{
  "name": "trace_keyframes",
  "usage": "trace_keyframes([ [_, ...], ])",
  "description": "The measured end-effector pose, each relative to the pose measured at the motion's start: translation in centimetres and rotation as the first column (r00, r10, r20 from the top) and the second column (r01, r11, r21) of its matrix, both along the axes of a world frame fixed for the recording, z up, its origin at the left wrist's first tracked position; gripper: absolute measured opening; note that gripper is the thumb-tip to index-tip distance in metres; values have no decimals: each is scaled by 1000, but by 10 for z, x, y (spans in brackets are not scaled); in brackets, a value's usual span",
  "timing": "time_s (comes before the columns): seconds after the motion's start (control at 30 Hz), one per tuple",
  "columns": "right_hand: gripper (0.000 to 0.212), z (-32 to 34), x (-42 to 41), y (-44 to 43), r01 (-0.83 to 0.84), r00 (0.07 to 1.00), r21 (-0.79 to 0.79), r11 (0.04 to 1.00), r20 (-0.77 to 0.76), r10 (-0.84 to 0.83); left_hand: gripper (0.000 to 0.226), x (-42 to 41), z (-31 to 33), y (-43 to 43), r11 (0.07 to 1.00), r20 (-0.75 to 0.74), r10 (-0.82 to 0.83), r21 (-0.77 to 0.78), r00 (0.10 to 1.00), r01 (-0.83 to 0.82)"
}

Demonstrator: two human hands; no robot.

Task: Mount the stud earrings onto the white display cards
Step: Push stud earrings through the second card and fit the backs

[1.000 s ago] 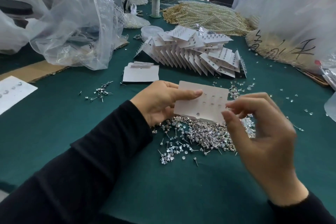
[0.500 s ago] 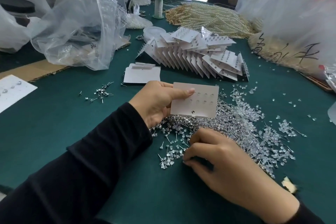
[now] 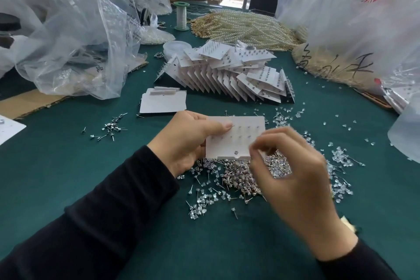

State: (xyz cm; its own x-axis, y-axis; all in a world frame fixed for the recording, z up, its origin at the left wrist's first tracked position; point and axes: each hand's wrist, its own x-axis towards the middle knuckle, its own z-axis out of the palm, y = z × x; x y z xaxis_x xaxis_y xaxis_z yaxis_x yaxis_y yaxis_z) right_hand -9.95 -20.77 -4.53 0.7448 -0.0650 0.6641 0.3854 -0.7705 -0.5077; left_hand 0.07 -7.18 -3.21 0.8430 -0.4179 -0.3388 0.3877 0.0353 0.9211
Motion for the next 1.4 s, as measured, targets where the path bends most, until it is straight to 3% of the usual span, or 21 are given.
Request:
trace_keyframes([
  [0.13,4,2,9,-2,172,981,28,985,91,-173,13,-9,-5,-6,998,118,-66,32,991,63],
  [0.3,5,-2,12,0,174,984,10,985,48,-174,10,-16,-6,-9,997,218,-71,54,973,60],
  [0.47,2,-2,10,1,115,993,78,990,-1,-116,11,-17,-6,-10,998,230,-34,62,973,20],
  [0.93,7,-8,12,7,144,990,138,980,-15,-143,12,-24,-5,-12,999,257,-4,43,967,-8],
  [1.4,4,-14,11,16,245,963,15,970,113,-245,12,-27,-4,-13,997,360,16,63,933,-42],
])
